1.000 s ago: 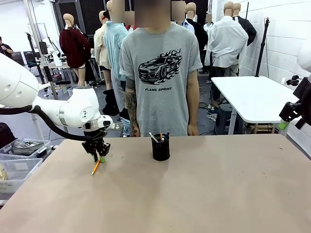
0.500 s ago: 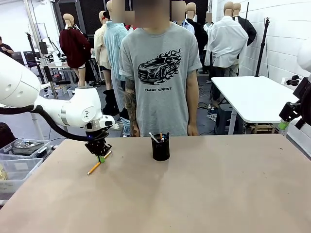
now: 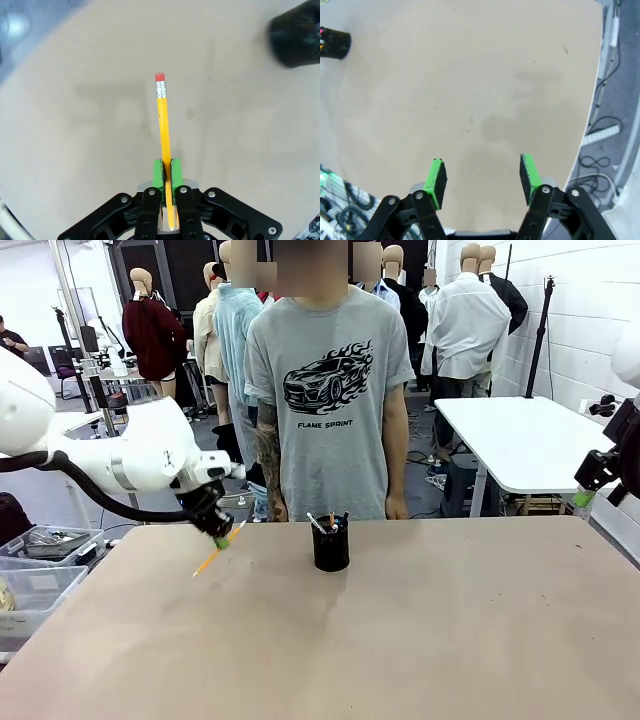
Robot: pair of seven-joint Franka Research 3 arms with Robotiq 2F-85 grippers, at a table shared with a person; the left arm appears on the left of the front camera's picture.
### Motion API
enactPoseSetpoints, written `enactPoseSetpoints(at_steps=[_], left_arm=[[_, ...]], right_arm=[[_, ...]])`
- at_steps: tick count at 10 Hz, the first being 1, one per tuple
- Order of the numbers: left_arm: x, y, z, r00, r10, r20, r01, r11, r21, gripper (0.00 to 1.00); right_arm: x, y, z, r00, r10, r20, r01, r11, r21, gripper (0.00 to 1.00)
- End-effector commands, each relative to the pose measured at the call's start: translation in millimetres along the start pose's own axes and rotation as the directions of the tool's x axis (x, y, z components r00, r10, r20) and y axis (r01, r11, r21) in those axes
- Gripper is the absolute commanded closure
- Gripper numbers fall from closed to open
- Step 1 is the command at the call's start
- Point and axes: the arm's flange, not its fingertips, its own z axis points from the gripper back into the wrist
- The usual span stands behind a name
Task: Place the pens into the pen holder.
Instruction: Pick up a writing instrument from the table and place it into the Pen holder.
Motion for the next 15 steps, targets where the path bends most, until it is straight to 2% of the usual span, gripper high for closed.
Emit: enactPoseSetpoints(at_steps=[1,2,3,4,5,6,7,8,10,13,15], left_arm=[[-14.6,-5.0,37.5,0.953,-0.16,0.257,0.221,0.948,-0.23,1.0],[-12.0,-5.4,45.6,0.925,-0.187,0.331,0.276,0.93,-0.244,1.0],[-3.5,-12.5,51.0,0.91,-0.222,0.35,0.311,0.924,-0.223,1.0],[10.5,-14.7,46.0,0.976,-0.132,0.172,0.124,0.991,0.059,1.0],[17.5,-31.1,61.7,0.93,-0.167,0.328,0.221,0.966,-0.136,1.0],[17.5,-31.1,61.7,0.93,-0.167,0.328,0.221,0.966,-0.136,1.0],[14.7,-25.5,58.4,0.934,-0.184,0.307,0.221,0.971,-0.09,1.0],[17.2,-29.3,56.3,0.905,-0.166,0.391,0.257,0.946,-0.195,1.0],[20.8,-36.2,58.1,0.833,-0.096,0.545,0.319,0.888,-0.33,1.0],[48.3,-44.8,46.8,0.739,0.009,0.674,0.343,0.856,-0.388,1.0],[67.4,-65.9,20.4,0.694,0.004,0.72,0.402,0.827,-0.393,1.0]], right_arm=[[-2.3,1.5,-1.4,1.0,0.0,-0.001,0.0,1.0,-0.004,0.26],[-2.3,1.5,-1.4,1.0,0.0,-0.001,0.0,1.0,-0.004,0.26],[-2.3,1.5,-1.4,1.0,0.0,-0.001,0.0,1.0,-0.004,0.26],[-2.3,1.5,-1.4,1.0,0.0,-0.001,0.0,1.0,-0.004,0.26],[-2.3,1.5,-1.4,1.0,0.0,-0.001,0.0,1.0,-0.004,0.26],[-2.3,1.5,-1.4,1.0,0.0,-0.001,0.0,1.0,-0.004,0.26],[-2.3,1.5,-1.4,1.0,0.0,-0.001,0.0,1.0,-0.004,0.26],[-2.3,1.5,-1.4,1.0,0.0,-0.001,0.0,1.0,-0.004,0.26],[-2.3,1.5,-1.4,1.0,0.0,-0.001,0.0,1.0,-0.004,0.26],[-2.3,1.5,-1.4,1.0,0.0,-0.001,0.0,1.0,-0.004,0.26],[-2.3,1.5,-1.4,1.0,0.0,-0.001,0.0,1.0,-0.004,0.26]])
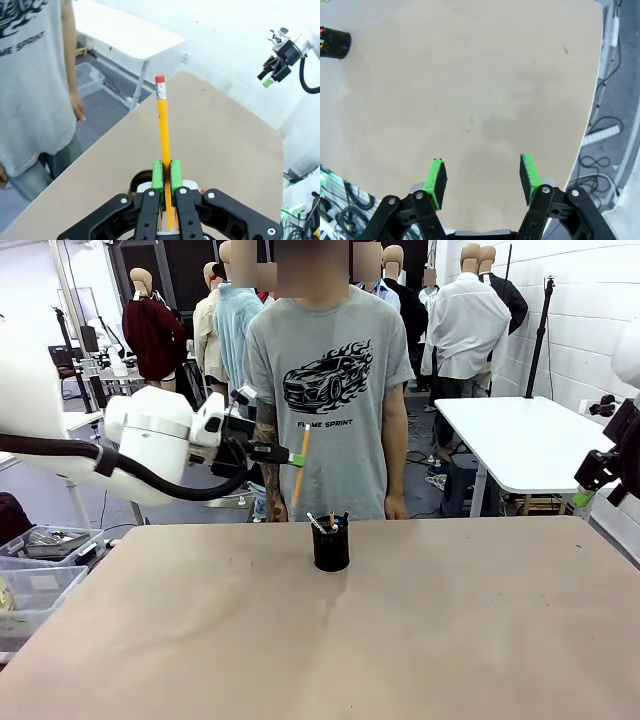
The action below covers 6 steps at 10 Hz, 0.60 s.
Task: Place the pens into the pen holder.
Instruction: Pick up a writing instrument from the table and place it into the Pen holder.
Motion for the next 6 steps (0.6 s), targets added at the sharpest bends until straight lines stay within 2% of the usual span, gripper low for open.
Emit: enactPoseSetpoints(at_steps=[1,3,6], left_arm=[[-13.6,5.5,-34.8,0.998,-0.032,0.046,0.035,0.998,-0.057,1.0],[-23.1,-2.7,-53.1,0.992,-0.102,0.073,0.106,0.993,-0.055,1.0],[-40.6,5.2,-71.6,0.989,-0.139,0.047,0.142,0.989,-0.052,1.0]], right_arm=[[-2.3,1.4,-1.5,1.0,0.0,-0.001,0.0,1.0,-0.005,0.26],[-2.3,1.4,-1.5,1.0,0.0,-0.001,0.0,1.0,-0.005,0.26],[-2.3,1.4,-1.5,1.0,0.0,-0.001,0.0,1.0,-0.005,0.26]])
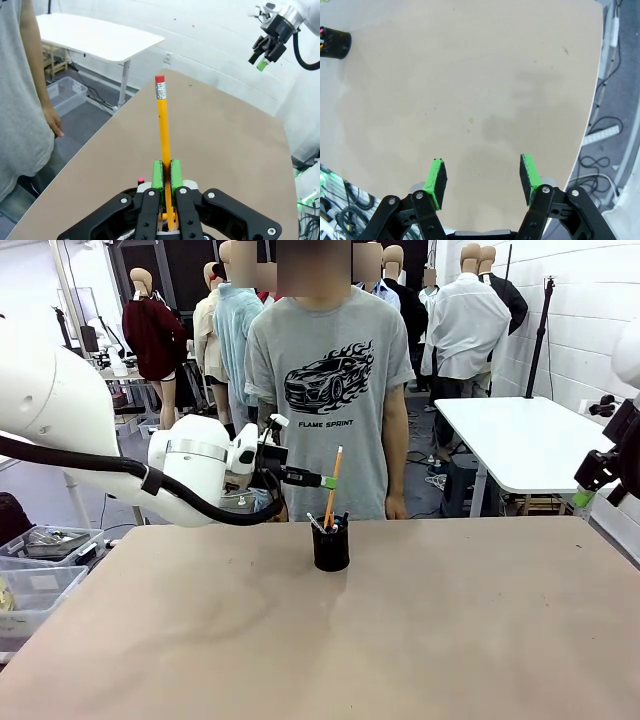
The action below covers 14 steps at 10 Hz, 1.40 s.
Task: Place the pens into the pen holder.
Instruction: Pick up a writing instrument from the table and place it into the Pen holder.
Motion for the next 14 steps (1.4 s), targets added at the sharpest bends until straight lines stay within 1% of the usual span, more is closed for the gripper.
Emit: enactPoseSetpoints(at_steps=[1,2,3,4,6,7,8,9,11,12,14], left_arm=[[-6.2,14.0,-3.4,0.998,-0.052,0.035,0.051,0.998,0.041,1.0],[-6.5,18.2,-1.4,0.997,-0.065,0.046,0.063,0.997,0.045,1.0],[-8.3,18.8,-2.1,0.993,-0.111,0.048,0.109,0.993,0.04,1.0],[-8.7,18.2,-4.1,0.992,-0.115,0.047,0.113,0.993,0.035,1.0],[-10.5,16.2,-7.4,0.995,-0.091,0.052,0.091,0.996,-0.01,1.0],[-6.4,12.4,-6.2,0.993,-0.108,0.043,0.109,0.994,-0.01,1.0],[-1.4,10.1,-0.2,0.991,-0.124,0.052,0.124,0.992,0.002,1.0],[2.7,11.6,4.5,0.991,-0.119,0.064,0.119,0.993,0.008,1.0],[6.0,17.7,5.3,0.992,-0.116,0.049,0.116,0.993,0.014,1.0],[8.1,18.7,5.9,0.99,-0.128,0.061,0.127,0.992,0.015,1.0],[4.1,28.0,-0.5,0.992,-0.11,0.064,0.109,0.994,0.012,1.0]], right_arm=[[-2.4,1.2,-1.4,1.0,-0.001,-0.001,0.001,1.0,-0.005,0.26],[-2.4,1.2,-1.4,1.0,-0.001,-0.001,0.001,1.0,-0.005,0.26],[-2.4,1.2,-1.4,1.0,-0.001,-0.001,0.001,1.0,-0.005,0.26],[-2.4,1.2,-1.4,1.0,-0.001,-0.001,0.001,1.0,-0.005,0.26],[-2.4,1.2,-1.4,1.0,-0.001,-0.001,0.001,1.0,-0.005,0.26],[-2.4,1.2,-1.4,1.0,-0.001,-0.001,0.001,1.0,-0.005,0.26],[-2.4,1.2,-1.4,1.0,-0.001,-0.001,0.001,1.0,-0.005,0.26],[-2.4,1.2,-1.4,1.0,-0.001,-0.001,0.001,1.0,-0.005,0.26],[-2.4,1.2,-1.4,1.0,-0.001,-0.001,0.001,1.0,-0.005,0.26],[-2.4,1.2,-1.4,1.0,-0.001,-0.001,0.001,1.0,-0.005,0.26],[-2.4,1.2,-1.4,1.0,-0.001,-0.001,0.001,1.0,-0.005,0.26]])
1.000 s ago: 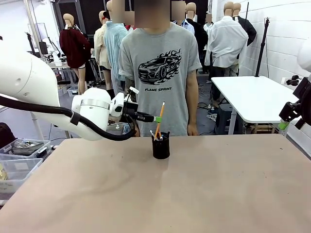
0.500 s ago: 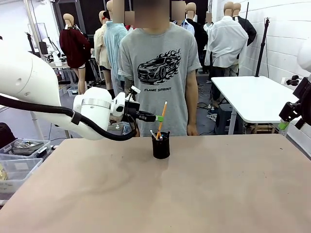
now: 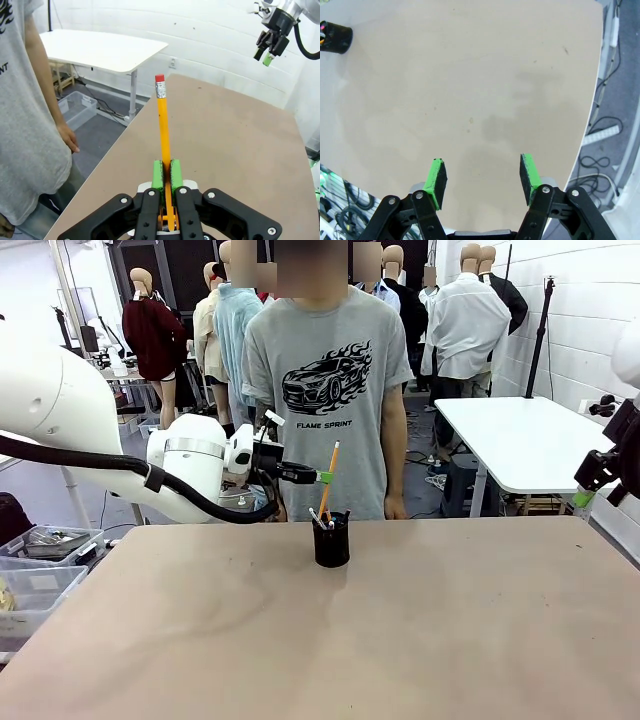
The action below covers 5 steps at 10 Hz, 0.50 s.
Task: Place the pens into the pen holder.
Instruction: Pick up a writing instrument from the table and place it into the Pen holder.
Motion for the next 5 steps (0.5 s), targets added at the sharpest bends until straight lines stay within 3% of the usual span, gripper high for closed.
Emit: enactPoseSetpoints(at_steps=[1,5], left_arm=[[-5.5,10.9,-10.6,0.999,-0.013,0.03,0.012,1.0,0.002,1.0],[-17.0,18.6,-23.5,1.0,0.009,0.002,-0.009,1.0,-0.003,1.0]], right_arm=[[-2.4,1.3,-1.4,1.0,0.0,-0.001,0.0,1.0,-0.005,0.26],[-2.4,1.3,-1.4,1.0,0.0,-0.001,0.0,1.0,-0.005,0.26]])
